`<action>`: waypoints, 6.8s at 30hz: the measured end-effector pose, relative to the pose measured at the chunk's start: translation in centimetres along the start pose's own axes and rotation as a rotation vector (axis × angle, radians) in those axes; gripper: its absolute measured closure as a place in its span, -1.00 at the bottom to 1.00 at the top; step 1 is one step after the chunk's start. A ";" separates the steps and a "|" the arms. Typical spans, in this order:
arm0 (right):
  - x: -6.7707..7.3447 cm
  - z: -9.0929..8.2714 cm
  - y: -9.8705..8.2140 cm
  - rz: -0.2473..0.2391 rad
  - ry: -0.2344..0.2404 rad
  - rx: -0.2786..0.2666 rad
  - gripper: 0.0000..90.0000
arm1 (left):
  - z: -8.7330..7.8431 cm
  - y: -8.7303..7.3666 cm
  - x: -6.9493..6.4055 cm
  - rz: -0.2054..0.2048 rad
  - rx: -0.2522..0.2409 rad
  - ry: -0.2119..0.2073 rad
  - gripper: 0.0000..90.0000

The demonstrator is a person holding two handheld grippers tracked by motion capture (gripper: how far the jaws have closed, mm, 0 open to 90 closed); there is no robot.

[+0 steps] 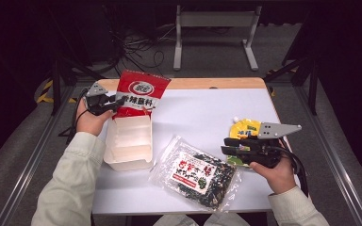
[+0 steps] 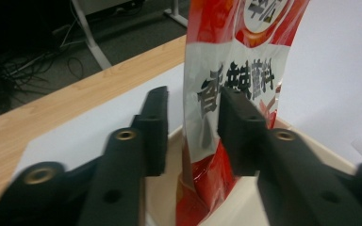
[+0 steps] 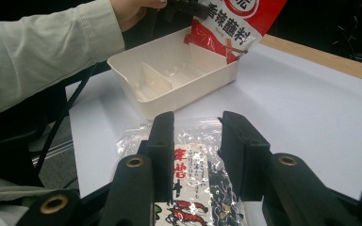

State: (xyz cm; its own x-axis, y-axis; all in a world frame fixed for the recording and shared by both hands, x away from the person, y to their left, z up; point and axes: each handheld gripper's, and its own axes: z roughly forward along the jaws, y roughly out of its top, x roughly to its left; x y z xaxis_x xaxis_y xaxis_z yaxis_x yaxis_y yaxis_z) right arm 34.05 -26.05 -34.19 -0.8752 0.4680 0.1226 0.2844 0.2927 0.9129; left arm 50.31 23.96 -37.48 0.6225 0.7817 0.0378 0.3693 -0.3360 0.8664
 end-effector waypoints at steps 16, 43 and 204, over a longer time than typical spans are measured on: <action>-0.1 0.3 -0.2 0.008 0.009 0.005 0.45 | 0.9 -0.6 -0.6 0.058 0.181 0.041 0.97; -0.4 -0.1 -0.2 0.001 -0.036 0.018 0.42 | -0.8 -1.1 -0.3 -0.122 0.138 0.032 0.16; -4.4 16.3 -0.4 0.215 -0.006 0.662 0.98 | -12.6 -6.4 -15.2 -0.042 0.032 -0.255 -0.44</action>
State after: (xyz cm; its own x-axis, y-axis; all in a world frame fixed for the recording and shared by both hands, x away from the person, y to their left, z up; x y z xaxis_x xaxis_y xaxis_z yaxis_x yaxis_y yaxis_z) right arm 44.14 -14.59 -41.48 -0.7709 0.5767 0.2706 0.6319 0.6388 0.4389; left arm 29.76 20.92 -37.35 0.7583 0.6391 -0.1282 0.4179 -0.3257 0.8481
